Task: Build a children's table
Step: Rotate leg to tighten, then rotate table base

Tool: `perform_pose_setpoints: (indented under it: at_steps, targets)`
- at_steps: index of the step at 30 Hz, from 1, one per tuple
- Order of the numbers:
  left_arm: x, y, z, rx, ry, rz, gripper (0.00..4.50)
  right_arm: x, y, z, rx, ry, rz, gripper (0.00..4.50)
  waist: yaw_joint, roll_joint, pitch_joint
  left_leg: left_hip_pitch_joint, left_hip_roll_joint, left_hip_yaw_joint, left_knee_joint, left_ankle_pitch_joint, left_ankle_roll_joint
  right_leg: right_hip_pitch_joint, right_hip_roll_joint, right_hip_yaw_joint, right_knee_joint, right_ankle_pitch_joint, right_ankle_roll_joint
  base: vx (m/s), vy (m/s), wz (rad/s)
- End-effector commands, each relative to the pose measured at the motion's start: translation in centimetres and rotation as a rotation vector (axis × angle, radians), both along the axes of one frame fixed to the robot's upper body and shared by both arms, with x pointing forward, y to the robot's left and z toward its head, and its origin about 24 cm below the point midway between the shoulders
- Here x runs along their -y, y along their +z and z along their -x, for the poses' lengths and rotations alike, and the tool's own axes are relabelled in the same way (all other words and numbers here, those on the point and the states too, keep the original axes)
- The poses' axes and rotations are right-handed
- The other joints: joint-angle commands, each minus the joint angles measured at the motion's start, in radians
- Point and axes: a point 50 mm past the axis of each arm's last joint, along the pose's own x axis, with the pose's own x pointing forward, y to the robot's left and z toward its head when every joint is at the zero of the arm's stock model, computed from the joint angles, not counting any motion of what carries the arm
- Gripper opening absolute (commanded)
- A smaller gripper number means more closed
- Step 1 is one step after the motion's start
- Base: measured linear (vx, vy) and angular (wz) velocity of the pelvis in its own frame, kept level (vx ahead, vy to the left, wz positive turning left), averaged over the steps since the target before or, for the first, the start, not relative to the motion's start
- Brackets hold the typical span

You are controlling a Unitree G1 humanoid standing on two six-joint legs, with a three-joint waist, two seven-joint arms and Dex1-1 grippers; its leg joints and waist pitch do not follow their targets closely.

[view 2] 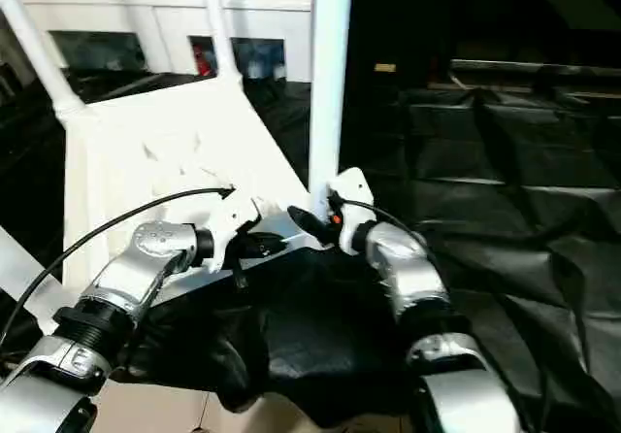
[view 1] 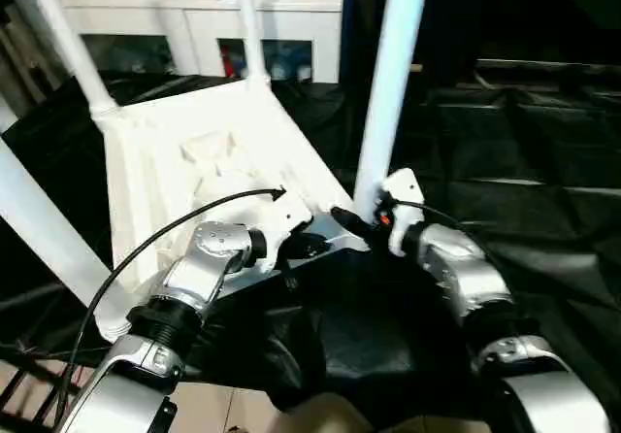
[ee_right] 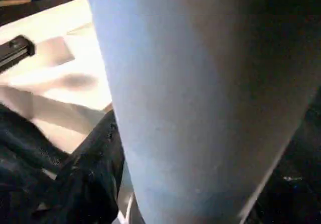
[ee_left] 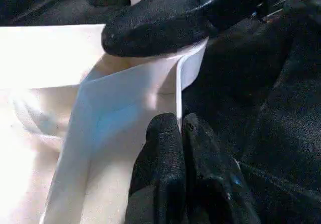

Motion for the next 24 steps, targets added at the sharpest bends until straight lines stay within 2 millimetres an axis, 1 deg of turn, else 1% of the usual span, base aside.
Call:
perform_pose_setpoints:
  at_steps: [1, 2, 3, 4, 5, 7, 8, 9, 11, 12, 13, 14, 15, 16, 17, 18, 19, 20, 22, 23, 24]
  targets:
    - [0.3, 0.4, 0.3, 0.037, -0.04, 0.013, 0.0, 1.4, 0.2, 0.5, -0.005, 0.039, -0.019, 2.95, 0.005, -0.014, -0.07, -0.002, 0.009, 0.009, -0.064, -0.218, 0.079, 0.061, -0.035, 0.034, -0.072, -0.18, -0.242, 0.0, 0.0, 0.0]
    - [0.1, 0.4, 0.4, 0.037, -0.044, 0.015, 0.0, 2.4, 0.5, 0.6, 0.007, 0.038, -0.022, 2.95, 0.012, -0.012, -0.072, -0.003, 0.009, 0.01, -0.061, -0.193, 0.094, 0.063, -0.034, 0.032, -0.07, -0.144, -0.251, 0.0, 0.0, 0.0]
    - [0.0, 0.3, 0.5, 0.038, -0.046, 0.016, 0.0, 3.2, 0.8, 0.7, 0.013, 0.039, -0.023, 2.95, 0.017, -0.013, -0.076, -0.004, 0.01, 0.01, -0.057, -0.172, 0.101, 0.064, -0.036, 0.033, -0.065, -0.114, -0.256, 0.0, 0.0, 0.0]
    - [-0.1, 0.3, 0.8, 0.034, -0.057, 0.025, 0.0, 4.6, 1.3, 1.1, 0.031, 0.045, -0.013, 2.95, 0.019, -0.012, -0.075, -0.008, 0.01, 0.011, -0.055, -0.148, 0.116, 0.062, -0.033, 0.031, -0.06, -0.076, -0.27, 0.0, 0.0, 0.0]
    - [-0.3, 0.2, 0.9, 0.029, -0.064, 0.025, 0.0, 5.4, 1.5, 1.4, 0.036, 0.053, -0.01, 2.95, 0.022, -0.012, -0.073, -0.011, 0.009, 0.012, -0.055, -0.152, 0.122, 0.065, -0.033, 0.029, -0.062, -0.083, -0.266, 0.0, 0.0, 0.0]
    - [-0.7, -0.1, 1.3, 0.023, -0.077, 0.015, 0.0, 6.8, 1.9, 2.2, 0.041, 0.083, 0.003, 2.95, 0.026, -0.015, -0.071, -0.011, 0.01, 0.012, -0.056, -0.171, 0.124, 0.067, -0.034, 0.028, -0.067, -0.126, -0.253, 0.0, 0.0, 0.0]
    - [-0.9, -0.2, 1.5, 0.02, -0.08, 0.012, 0.0, 7.2, 2.0, 2.5, 0.039, 0.1, 0.009, 2.95, 0.027, -0.015, -0.071, -0.011, 0.011, 0.012, -0.056, -0.176, 0.123, 0.066, -0.035, 0.028, -0.068, -0.14, -0.25, 0.0, 0.0, 0.0]
    - [-1.0, -0.3, 1.7, 0.017, -0.083, 0.011, 0.0, 7.6, 2.1, 3.0, 0.035, 0.122, 0.017, 2.95, 0.028, -0.017, -0.068, -0.012, 0.01, 0.011, -0.059, -0.192, 0.117, 0.065, -0.036, 0.028, -0.074, -0.189, -0.235, 0.0, 0.0, 0.0]
    - [-1.1, -0.4, 1.8, 0.019, -0.081, 0.012, 0.0, 7.9, 2.1, 3.5, 0.024, 0.141, 0.022, 2.95, 0.028, -0.019, -0.065, -0.01, 0.009, 0.012, -0.06, -0.211, 0.106, 0.062, -0.036, 0.028, -0.081, -0.251, -0.214, 0.0, 0.0, 0.0]
    - [-1.1, -0.4, 2.0, 0.027, -0.08, 0.018, 0.0, 8.2, 2.0, 4.5, -0.006, 0.192, 0.031, 2.95, 0.029, -0.024, -0.062, -0.01, 0.009, 0.012, -0.063, -0.227, 0.095, 0.061, -0.035, 0.028, -0.088, -0.321, -0.187, 0.0, 0.0, 0.0]
    - [-1.1, -0.3, 2.1, 0.041, -0.07, 0.025, 0.0, 8.2, 1.9, 5.2, -0.029, 0.229, 0.03, 2.95, 0.031, -0.027, -0.062, -0.008, 0.01, 0.012, -0.063, -0.229, 0.095, 0.061, -0.035, 0.029, -0.089, -0.332, -0.179, 0.0, 0.0, 0.0]
    - [-1.1, -0.3, 2.0, 0.052, -0.059, 0.032, 0.0, 8.1, 1.9, 5.5, -0.041, 0.248, 0.027, 2.95, 0.032, -0.025, -0.06, -0.01, 0.012, 0.01, -0.065, -0.232, 0.099, 0.059, -0.035, 0.03, -0.089, -0.345, -0.166, 0.0, 0.0, 0.0]
    - [-1.1, -0.1, 2.0, 0.066, -0.041, 0.052, 0.28, 7.9, 1.8, 6.2, -0.061, 0.281, 0.022, 3.02, 0.032, -0.026, -0.061, -0.012, 0.01, 0.009, -0.065, -0.234, 0.098, 0.06, -0.034, 0.029, -0.092, -0.362, -0.154, 0.0, 0.0, 0.0]
    - [-1.0, 0.2, 2.0, 0.075, -0.027, 0.072, 0.28, 7.5, 1.7, 6.6, -0.076, 0.308, 0.016, 3.02, 0.03, -0.029, -0.06, -0.012, 0.009, 0.01, -0.065, -0.234, 0.097, 0.059, -0.033, 0.029, -0.092, -0.366, -0.153, 0.0, 0.0, 0.0]
    - [-1.0, 0.3, 2.1, 0.083, -0.015, 0.085, 0.28, 7.2, 1.6, 7.0, -0.087, 0.329, 0.012, 3.02, 0.031, -0.029, -0.06, -0.014, 0.01, 0.008, -0.065, -0.232, 0.097, 0.06, -0.035, 0.029, -0.093, -0.371, -0.148, 0.0, 0.0, 0.0]
    - [-1.0, 0.7, 2.2, 0.091, -0.002, 0.106, 0.28, 6.5, 1.4, 7.5, -0.103, 0.361, 0.005, 3.02, 0.03, -0.027, -0.061, -0.014, 0.011, 0.007, -0.066, -0.228, 0.094, 0.057, -0.036, 0.029, -0.092, -0.373, -0.148, 0.0, 0.0, 0.0]
    - [-1.0, 0.8, 2.3, 0.088, 0.004, 0.119, 0.44, 6.2, 1.3, 7.7, -0.106, 0.37, 0.001, 3.05, 0.031, -0.027, -0.062, -0.012, 0.012, 0.008, -0.065, -0.227, 0.093, 0.055, -0.036, 0.029, -0.092, -0.37, -0.15, 0.0, 0.0, 0.0]
    - [-1.1, 1.1, 2.5, 0.092, 0.017, 0.134, 0.58, 5.8, 1.2, 7.7, -0.112, 0.376, -0.008, 3.05, 0.03, -0.023, -0.063, -0.012, 0.015, 0.006, -0.066, -0.222, 0.09, 0.054, -0.036, 0.03, -0.088, -0.35, -0.163, 0.0, 0.0, 0.0]
    - [-1.3, 1.8, 2.9, 0.105, 0.047, 0.174, 0.79, 4.7, 1.0, 7.8, -0.117, 0.396, -0.02, 3.05, 0.03, -0.022, -0.061, -0.011, 0.017, 0.007, -0.068, -0.234, 0.083, 0.049, -0.036, 0.031, -0.089, -0.346, -0.175, 0.0, 0.0, 0.0]
    - [-1.3, 1.9, 2.9, 0.106, 0.049, 0.177, 0.79, 4.7, 1.0, 7.8, -0.117, 0.398, -0.021, 3.05, 0.03, -0.022, -0.061, -0.011, 0.017, 0.007, -0.068, -0.234, 0.083, 0.049, -0.036, 0.031, -0.089, -0.346, -0.175, 0.0, 0.0, 0.0]
    - [-1.4, 2.2, 3.2, 0.107, 0.061, 0.2, 0.91, 4.2, 1.0, 7.6, -0.116, 0.398, -0.025, 3.05, 0.031, -0.021, -0.059, -0.009, 0.016, 0.008, -0.068, -0.244, 0.076, 0.048, -0.034, 0.031, -0.089, -0.347, -0.174, 0.0, 0.0, 0.0]
